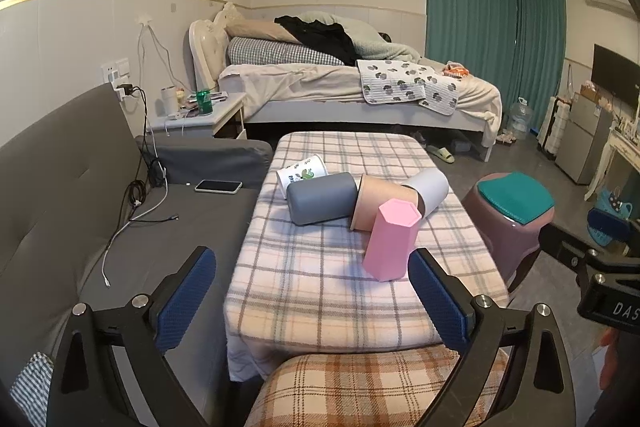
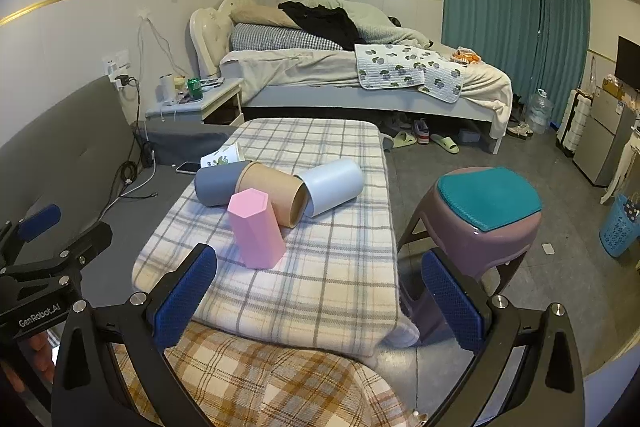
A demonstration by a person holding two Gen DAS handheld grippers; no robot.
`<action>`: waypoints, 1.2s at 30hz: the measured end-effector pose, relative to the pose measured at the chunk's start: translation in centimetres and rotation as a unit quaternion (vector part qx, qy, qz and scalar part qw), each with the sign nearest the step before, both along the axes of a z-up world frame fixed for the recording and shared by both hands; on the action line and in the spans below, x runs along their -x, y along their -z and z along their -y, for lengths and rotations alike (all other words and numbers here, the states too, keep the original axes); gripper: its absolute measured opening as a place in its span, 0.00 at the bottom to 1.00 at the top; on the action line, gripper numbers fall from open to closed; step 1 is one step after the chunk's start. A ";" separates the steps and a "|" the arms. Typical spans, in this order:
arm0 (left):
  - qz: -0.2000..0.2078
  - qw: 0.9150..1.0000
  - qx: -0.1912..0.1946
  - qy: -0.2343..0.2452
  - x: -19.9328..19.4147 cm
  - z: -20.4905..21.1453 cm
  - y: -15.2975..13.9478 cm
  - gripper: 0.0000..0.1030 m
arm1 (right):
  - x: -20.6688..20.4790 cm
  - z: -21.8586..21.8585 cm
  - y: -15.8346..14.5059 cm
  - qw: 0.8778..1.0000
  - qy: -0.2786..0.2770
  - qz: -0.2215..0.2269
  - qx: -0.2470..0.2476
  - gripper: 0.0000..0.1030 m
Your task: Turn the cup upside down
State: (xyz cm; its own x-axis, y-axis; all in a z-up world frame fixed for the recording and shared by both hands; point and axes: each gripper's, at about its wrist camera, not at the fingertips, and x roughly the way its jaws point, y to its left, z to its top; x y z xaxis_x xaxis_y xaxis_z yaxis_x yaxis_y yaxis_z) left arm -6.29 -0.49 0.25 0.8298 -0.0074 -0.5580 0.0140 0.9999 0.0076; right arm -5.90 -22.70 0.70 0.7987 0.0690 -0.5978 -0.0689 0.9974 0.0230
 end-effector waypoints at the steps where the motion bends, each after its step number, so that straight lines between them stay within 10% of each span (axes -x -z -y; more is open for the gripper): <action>1: 0.000 1.000 0.001 0.000 0.0 -0.1 0.0 0.97 | 0.0 0.0 0.0 1.000 0.002 0.001 0.001 1.00; 36: -0.007 1.000 -0.003 -0.007 -0.1 -0.3 0.0 0.97 | 0.2 0.0 -0.1 1.000 0.000 -0.001 0.004 1.00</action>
State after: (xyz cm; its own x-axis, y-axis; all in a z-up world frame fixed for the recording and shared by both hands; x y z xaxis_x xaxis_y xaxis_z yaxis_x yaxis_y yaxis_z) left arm -6.23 -0.17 0.28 0.8217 0.0076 -0.5699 -0.0002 0.9999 0.0131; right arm -6.09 -22.75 0.83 0.7971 0.0640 -0.6004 -0.0689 0.9975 0.0148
